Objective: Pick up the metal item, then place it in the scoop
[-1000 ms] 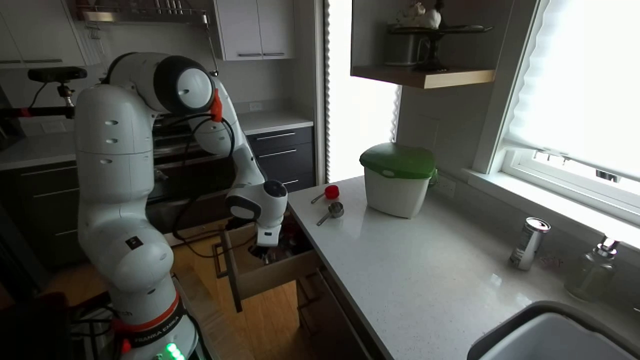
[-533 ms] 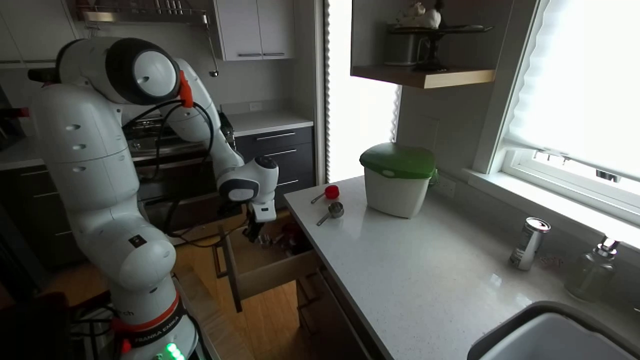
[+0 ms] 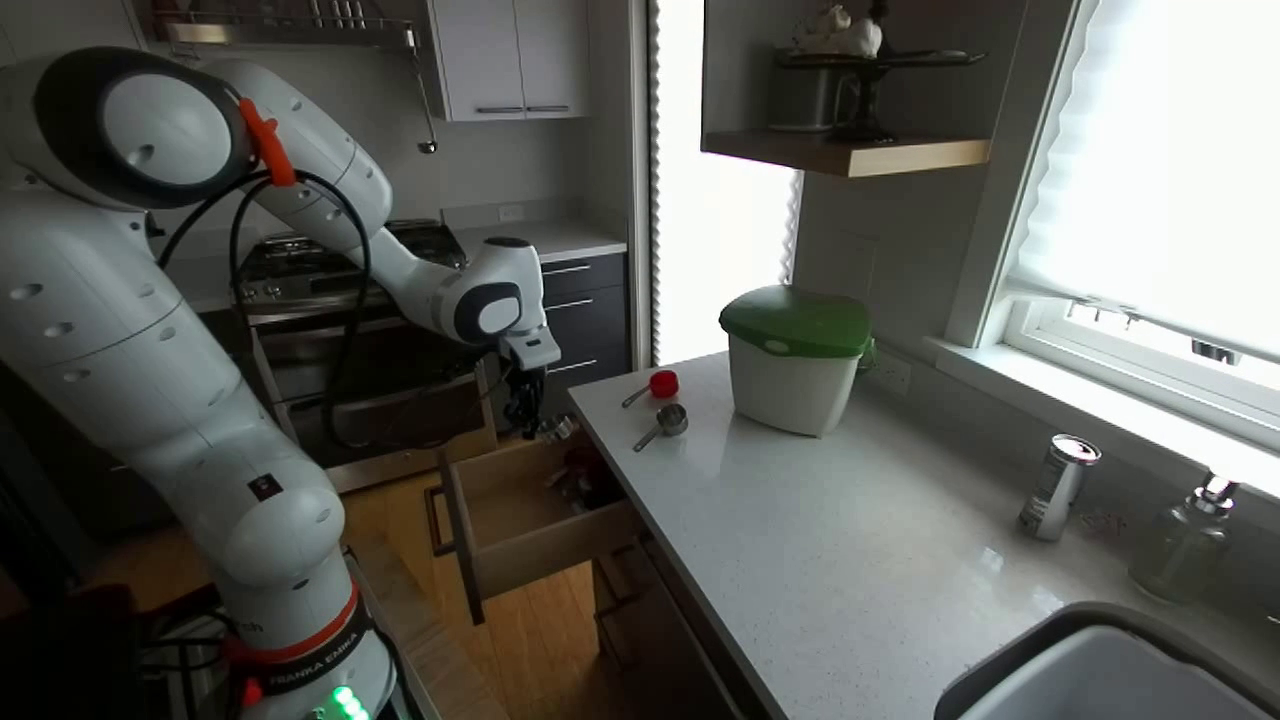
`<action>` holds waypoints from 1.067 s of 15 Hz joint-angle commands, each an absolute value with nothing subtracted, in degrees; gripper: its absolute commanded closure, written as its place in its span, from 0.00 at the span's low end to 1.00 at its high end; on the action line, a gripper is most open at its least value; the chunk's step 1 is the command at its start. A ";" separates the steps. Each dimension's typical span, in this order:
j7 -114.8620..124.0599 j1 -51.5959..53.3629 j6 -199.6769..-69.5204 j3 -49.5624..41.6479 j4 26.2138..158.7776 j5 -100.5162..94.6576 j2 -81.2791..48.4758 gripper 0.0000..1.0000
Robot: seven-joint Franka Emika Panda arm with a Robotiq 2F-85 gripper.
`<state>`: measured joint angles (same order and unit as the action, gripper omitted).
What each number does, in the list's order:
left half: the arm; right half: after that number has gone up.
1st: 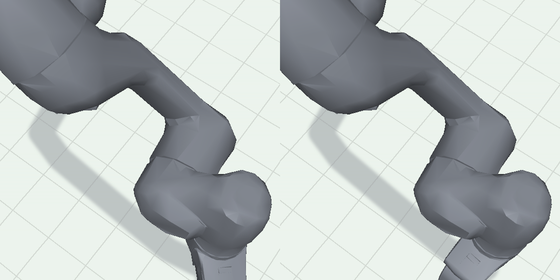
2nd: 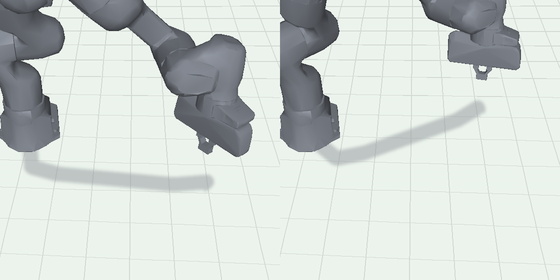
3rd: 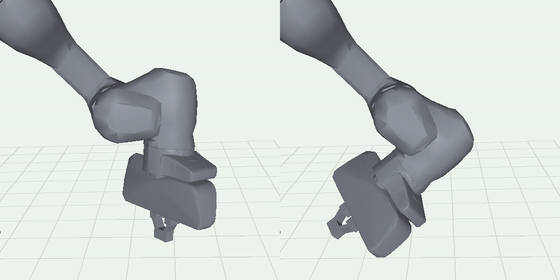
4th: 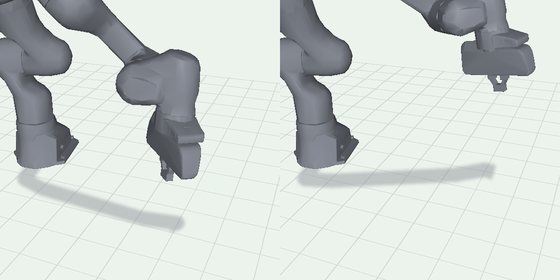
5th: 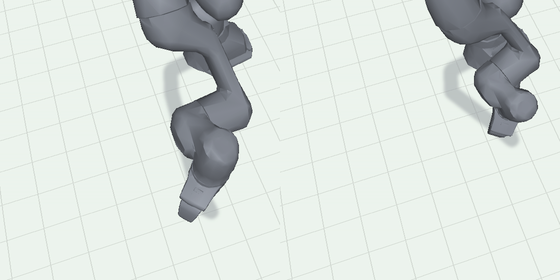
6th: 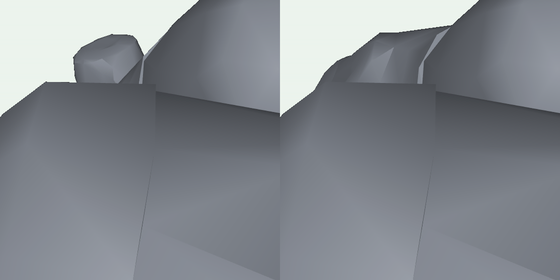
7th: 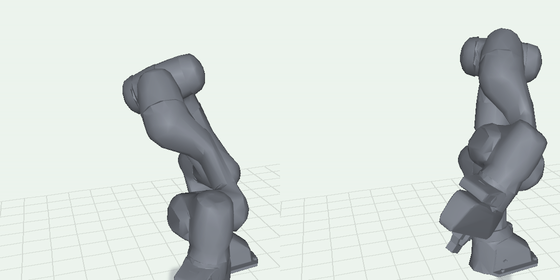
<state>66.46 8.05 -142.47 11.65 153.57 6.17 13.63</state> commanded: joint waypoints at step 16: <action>48.99 4.06 -138.88 9.45 143.50 -2.76 8.72 0.95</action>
<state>56.39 5.46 -140.98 10.86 148.00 0.51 12.24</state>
